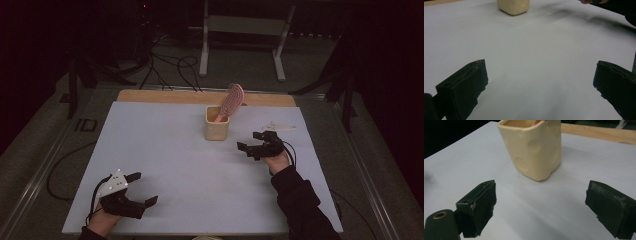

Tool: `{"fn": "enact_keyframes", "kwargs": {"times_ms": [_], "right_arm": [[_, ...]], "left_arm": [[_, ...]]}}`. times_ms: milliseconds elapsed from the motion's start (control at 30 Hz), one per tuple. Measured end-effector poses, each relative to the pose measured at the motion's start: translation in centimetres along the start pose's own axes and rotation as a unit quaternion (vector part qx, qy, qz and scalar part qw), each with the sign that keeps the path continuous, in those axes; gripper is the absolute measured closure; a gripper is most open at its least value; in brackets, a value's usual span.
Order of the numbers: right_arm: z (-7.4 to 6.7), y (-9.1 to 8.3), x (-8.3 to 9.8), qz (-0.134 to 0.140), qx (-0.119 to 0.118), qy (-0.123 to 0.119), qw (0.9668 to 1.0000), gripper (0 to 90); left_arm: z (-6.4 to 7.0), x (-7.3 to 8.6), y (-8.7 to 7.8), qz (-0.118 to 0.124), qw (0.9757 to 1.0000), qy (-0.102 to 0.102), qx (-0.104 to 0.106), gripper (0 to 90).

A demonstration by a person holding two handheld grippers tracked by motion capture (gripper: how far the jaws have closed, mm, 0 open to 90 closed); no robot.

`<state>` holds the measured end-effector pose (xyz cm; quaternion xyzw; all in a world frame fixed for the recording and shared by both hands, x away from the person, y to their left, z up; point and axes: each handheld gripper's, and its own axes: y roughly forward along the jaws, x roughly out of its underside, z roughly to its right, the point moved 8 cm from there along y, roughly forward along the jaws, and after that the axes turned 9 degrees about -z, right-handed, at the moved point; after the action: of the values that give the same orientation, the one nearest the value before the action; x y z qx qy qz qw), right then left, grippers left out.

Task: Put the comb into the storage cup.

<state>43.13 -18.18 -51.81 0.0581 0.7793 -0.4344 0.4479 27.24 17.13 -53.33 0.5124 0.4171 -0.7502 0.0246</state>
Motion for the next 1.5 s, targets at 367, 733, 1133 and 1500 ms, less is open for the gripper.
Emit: {"fn": "enact_keyframes", "kwargs": {"times_ms": [367,733,1133,1500], "right_arm": [[-1.4,-0.8,2.8,-0.008,-0.013,-0.014,0.9998,9.7],[-2.1,-2.2,5.2,-0.013,-0.012,-0.027,0.9995,9.7],[-2.5,-4.3,7.8,-0.016,-0.002,-0.046,0.9988,9.8],[-1.7,-5.8,9.9,-0.025,0.020,-0.048,0.9983,9.8]], "left_arm": [[0.1,0.0,0.0,-0.001,1.0000,0.001,0.001,0.1],[0.1,0.0,0.0,-0.001,1.0000,0.002,0.002,0.1],[0.1,0.1,0.1,-0.002,1.0000,0.002,0.003,0.1],[0.2,0.1,0.1,-0.005,1.0000,0.004,0.004,0.1]]}}
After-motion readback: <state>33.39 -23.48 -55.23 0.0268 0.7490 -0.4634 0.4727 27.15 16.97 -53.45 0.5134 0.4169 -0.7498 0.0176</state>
